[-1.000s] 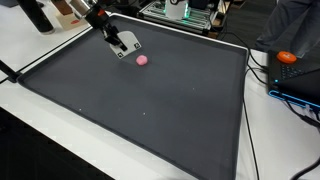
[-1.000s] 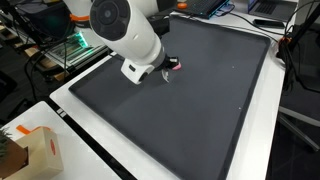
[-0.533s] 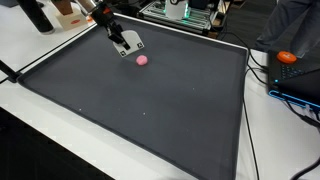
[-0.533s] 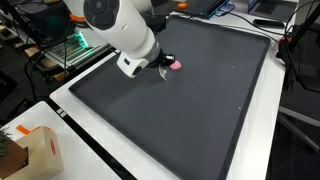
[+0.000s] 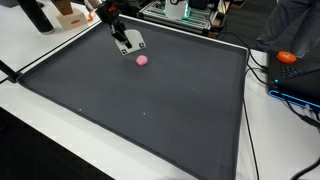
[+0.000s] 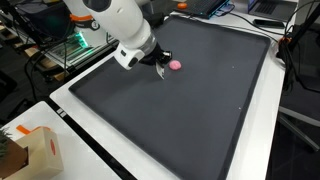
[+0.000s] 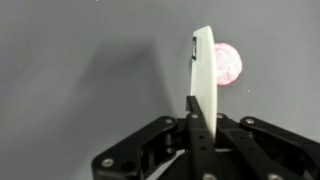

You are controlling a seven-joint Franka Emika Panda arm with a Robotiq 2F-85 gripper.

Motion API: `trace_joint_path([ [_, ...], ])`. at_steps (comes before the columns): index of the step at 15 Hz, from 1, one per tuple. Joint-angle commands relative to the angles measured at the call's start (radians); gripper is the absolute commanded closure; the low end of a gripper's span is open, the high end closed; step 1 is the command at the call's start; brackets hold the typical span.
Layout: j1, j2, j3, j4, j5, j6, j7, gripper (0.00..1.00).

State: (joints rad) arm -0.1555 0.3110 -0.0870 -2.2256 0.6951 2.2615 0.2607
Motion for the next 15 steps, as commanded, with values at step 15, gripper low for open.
trace_joint_path([
  [15, 0.130, -0.199, 0.049, -0.112, -0.357, 0.035, -0.076, 0.99],
])
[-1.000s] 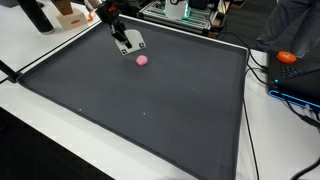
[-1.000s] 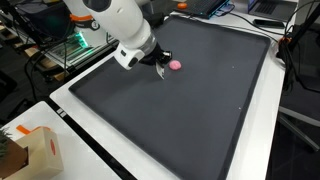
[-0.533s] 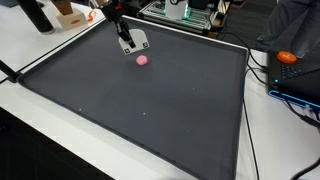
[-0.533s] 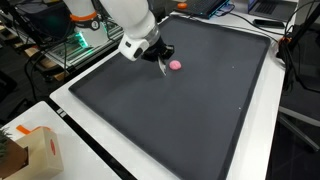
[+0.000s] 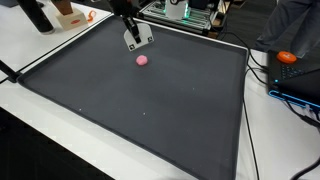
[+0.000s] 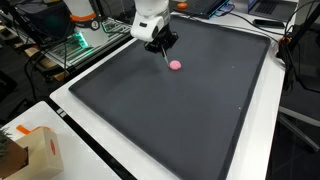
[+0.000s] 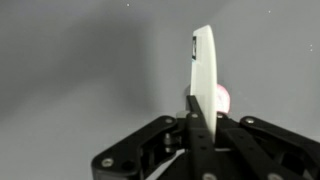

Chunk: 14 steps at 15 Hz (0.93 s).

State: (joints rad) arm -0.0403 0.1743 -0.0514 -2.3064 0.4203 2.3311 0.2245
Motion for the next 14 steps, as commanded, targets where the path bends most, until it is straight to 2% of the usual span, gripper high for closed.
trace_joint_path([
  [1, 0.020, -0.074, 0.023, -0.026, -0.105, -0.055, -0.061, 0.99],
  [9, 0.083, -0.138, 0.094, 0.040, -0.316, -0.225, -0.175, 0.99],
  [14, 0.121, -0.138, 0.133, 0.124, -0.433, -0.277, -0.250, 0.99],
])
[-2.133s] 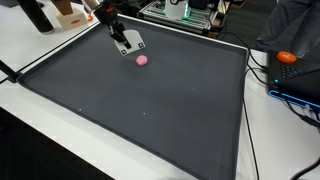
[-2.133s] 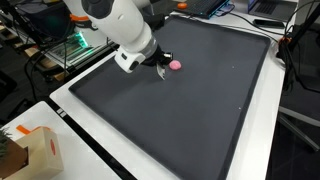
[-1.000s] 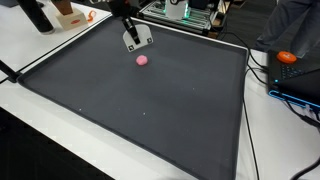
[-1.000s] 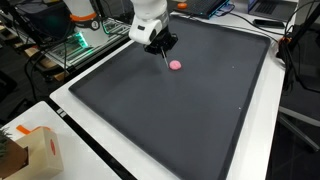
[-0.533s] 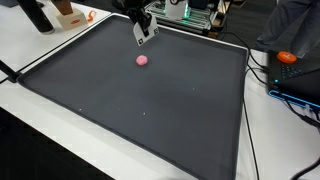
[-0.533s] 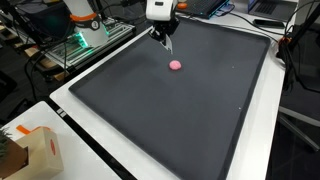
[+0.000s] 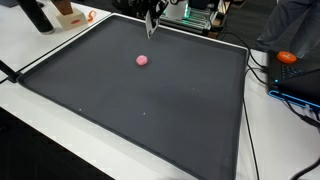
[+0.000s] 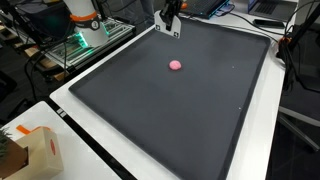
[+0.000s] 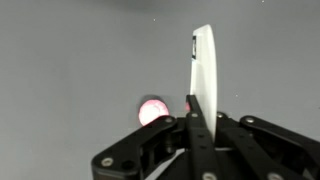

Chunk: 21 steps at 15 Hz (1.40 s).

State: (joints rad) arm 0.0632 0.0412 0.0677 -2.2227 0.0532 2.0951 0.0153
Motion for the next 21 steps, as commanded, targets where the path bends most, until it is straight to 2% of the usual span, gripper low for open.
trace_joint_path([
  [1, 0.022, -0.002, 0.020, 0.057, -0.080, -0.047, -0.050, 0.99],
  [5, 0.036, 0.003, 0.033, 0.110, -0.132, -0.049, -0.067, 0.99],
  [6, 0.031, 0.002, 0.030, 0.091, -0.101, -0.034, -0.050, 0.96],
  [13, 0.033, 0.003, 0.034, 0.108, -0.111, -0.034, -0.059, 0.96],
  [14, 0.027, 0.036, 0.027, 0.129, -0.126, -0.046, -0.050, 0.99],
  [21, 0.009, 0.204, 0.008, 0.184, -0.121, 0.008, -0.123, 0.99],
])
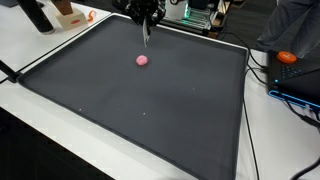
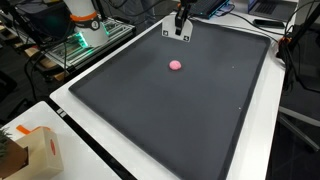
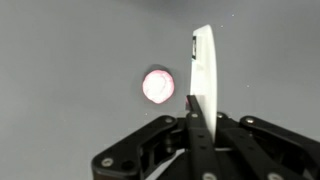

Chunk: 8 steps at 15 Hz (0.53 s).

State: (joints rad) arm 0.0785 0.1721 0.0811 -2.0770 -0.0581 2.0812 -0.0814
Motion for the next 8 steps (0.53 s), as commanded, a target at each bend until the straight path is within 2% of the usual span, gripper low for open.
trace_joint_path([
  [1, -0.007, 0.094, -0.010, 0.042, -0.017, 0.043, -0.030, 0.99],
  [8, -0.032, 0.191, -0.026, 0.062, -0.018, 0.159, -0.097, 0.99],
])
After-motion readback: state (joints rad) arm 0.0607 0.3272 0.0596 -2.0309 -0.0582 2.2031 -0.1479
